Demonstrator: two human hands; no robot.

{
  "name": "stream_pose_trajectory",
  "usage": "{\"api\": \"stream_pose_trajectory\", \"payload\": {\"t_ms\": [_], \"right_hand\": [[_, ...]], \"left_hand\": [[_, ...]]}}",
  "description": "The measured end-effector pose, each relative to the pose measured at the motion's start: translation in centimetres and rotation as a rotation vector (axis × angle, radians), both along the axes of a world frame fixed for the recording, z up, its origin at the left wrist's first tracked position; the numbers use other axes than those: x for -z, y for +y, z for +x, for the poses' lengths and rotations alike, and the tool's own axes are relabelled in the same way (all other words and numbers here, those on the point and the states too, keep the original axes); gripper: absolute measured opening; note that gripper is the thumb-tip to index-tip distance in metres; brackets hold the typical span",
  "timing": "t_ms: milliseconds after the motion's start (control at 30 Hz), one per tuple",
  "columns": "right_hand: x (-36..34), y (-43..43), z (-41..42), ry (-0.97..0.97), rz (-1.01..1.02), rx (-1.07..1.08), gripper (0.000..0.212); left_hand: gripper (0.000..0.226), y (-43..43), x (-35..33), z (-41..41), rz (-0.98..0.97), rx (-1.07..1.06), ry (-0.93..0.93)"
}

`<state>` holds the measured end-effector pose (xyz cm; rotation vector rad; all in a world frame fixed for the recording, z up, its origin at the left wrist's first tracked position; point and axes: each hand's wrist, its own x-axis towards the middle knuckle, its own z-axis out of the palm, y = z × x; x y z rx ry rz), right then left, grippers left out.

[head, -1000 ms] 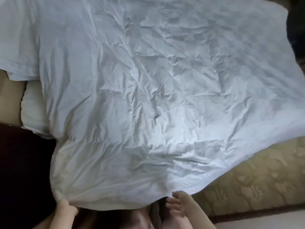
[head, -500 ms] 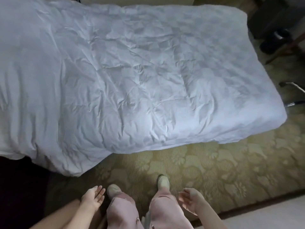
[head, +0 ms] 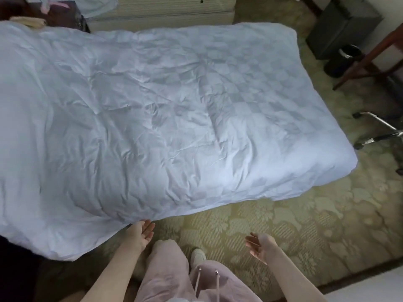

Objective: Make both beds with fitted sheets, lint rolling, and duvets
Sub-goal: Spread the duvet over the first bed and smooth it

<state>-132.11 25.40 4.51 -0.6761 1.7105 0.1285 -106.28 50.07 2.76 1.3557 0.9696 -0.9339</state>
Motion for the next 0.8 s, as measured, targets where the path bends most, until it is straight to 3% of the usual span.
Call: {"api": "stream_pose_trajectory", "payload": {"t_ms": [400, 600, 800], "right_hand": [[0.5, -9.0, 8.8, -0.136, 0.032, -0.053, 0.019], [-1.0, -13.4, 14.5, -0.153, -0.024, -0.208, 0.016], [-1.6, -13.3, 20.5, -0.132, 0.058, -0.565, 0.014]], "left_hand": [[0.018, -4.9, 1.0, 5.3, 0.101, -0.060, 0.032], [0.015, -8.4, -1.1, 8.6, 0.051, -0.126, -0.074], [0.023, -6.3, -3.4, 8.0, 0.024, -0.303, -0.149]]}}
